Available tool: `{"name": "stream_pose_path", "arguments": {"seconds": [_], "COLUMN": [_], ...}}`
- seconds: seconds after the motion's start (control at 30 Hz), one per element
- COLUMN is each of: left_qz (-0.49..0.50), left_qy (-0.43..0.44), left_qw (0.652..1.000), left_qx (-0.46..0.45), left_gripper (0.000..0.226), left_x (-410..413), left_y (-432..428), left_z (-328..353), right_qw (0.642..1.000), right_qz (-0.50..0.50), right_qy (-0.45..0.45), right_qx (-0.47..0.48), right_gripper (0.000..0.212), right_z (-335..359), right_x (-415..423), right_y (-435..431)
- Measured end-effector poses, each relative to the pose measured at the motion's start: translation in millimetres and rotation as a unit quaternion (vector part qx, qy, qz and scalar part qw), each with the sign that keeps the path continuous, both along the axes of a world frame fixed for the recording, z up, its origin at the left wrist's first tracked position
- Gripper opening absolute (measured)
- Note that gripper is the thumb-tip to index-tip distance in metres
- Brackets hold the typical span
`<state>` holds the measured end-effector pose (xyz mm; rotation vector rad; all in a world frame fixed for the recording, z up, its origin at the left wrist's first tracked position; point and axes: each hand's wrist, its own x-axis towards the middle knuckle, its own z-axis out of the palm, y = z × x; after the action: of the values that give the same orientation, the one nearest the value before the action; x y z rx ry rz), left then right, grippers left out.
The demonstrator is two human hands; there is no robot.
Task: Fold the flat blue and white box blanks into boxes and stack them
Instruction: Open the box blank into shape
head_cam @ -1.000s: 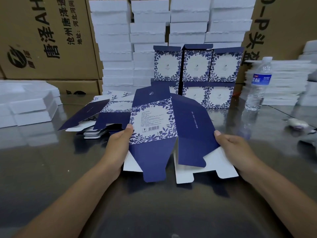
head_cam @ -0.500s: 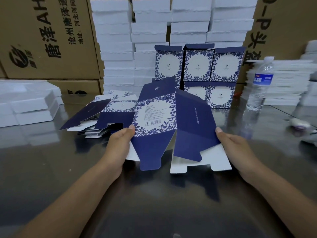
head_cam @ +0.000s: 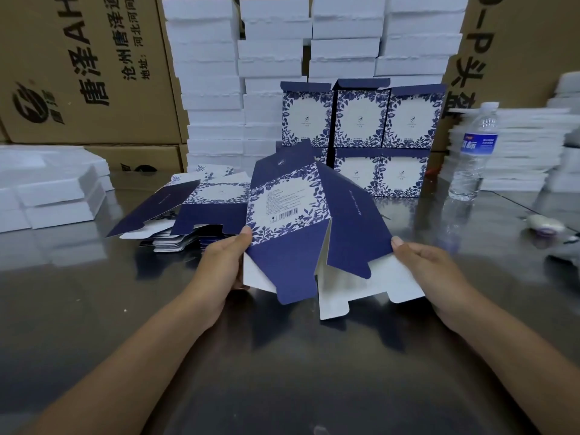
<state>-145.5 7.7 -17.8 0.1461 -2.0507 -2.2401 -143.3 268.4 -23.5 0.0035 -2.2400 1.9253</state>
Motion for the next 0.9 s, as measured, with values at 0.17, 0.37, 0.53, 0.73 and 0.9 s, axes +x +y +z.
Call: {"name": "stream_pose_path", "arguments": {"seconds": [0.17,0.37,0.53,0.73,0.9], "left_qz": [0.022,0.035,-0.01,-0.117,-0.165], "left_qy": [0.007,-0.006,0.007,0.013,0.05], "left_qw": [1.0,0.997,0.996,0.992,0.985], "left_qx": [0.0,0.069,0.087,0.048,-0.026], "left_gripper": [0.03,0.019,0.031,0.064,0.084], "left_x": [1,2,2,1,-7], "left_y": [-2,-7,-1,8,5], "left_z": [2,6,8,3,-11], "right_qw": [0.997,0.976,0.948,0.934,0.934], "right_qz": [-0.001,-0.002,0.108,0.126,0.112], "right_qy": [0.02,0.079,0.102,0.13,0.178], "right_qx": [0.07,0.202,0.28,0.308,0.29], "right_gripper": [0.043,0.034,0.09,0.114,0.088], "right_z": [-4,-13,-14,-5,-3], "right_x": [-2,-4,2,11,13], "right_y": [-2,-3,-6,-14,-17]}}
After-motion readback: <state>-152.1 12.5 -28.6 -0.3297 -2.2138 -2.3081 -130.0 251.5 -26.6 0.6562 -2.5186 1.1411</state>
